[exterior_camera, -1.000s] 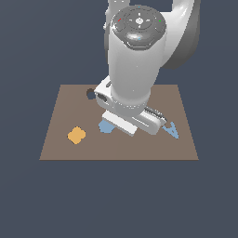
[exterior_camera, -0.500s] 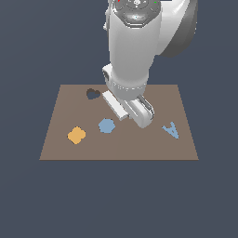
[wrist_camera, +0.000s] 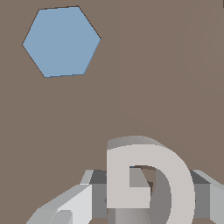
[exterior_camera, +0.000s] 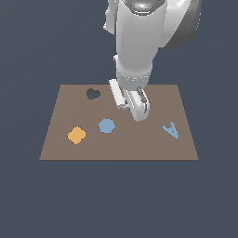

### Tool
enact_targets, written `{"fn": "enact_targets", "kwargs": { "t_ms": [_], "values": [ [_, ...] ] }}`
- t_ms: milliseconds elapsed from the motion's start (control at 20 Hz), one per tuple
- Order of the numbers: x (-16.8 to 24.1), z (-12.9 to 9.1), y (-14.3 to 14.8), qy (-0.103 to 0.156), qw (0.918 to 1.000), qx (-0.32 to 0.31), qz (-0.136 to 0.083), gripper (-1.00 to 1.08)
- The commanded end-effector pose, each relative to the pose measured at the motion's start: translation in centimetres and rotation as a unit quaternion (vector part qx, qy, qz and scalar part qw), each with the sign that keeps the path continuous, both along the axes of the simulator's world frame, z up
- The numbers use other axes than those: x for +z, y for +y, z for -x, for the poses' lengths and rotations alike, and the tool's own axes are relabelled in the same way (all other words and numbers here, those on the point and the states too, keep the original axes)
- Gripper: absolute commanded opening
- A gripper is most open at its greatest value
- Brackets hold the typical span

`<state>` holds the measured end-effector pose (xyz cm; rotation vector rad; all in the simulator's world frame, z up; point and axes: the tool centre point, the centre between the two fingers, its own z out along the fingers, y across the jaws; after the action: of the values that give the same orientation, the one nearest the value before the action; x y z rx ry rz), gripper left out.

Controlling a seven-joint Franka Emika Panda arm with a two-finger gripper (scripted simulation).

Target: Insert a designated object into the corresponding slot on a board.

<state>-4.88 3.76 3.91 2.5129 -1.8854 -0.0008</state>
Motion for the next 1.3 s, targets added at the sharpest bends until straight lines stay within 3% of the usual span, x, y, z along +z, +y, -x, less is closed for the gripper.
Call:
{"fn": "enact_targets", "kwargs": {
  "t_ms": [0, 450, 1100, 1150, 1250],
  "values": [
    [0.0, 0.5, 0.3, 0.0, 0.9996, -0.028, 0.0, -1.0],
    [0.1, 1.3, 1.1, 0.0, 0.9965, -0.083, 0.0, -1.0],
    [-0.9, 1.4, 1.3, 0.0, 0.9959, -0.091, -0.001, -1.0],
    [-0.9, 1.4, 1.3, 0.0, 0.9959, -0.091, -0.001, 1.0],
    [-0.9, 1.4, 1.3, 0.0, 0.9959, -0.091, -0.001, 1.0]
  ]
}}
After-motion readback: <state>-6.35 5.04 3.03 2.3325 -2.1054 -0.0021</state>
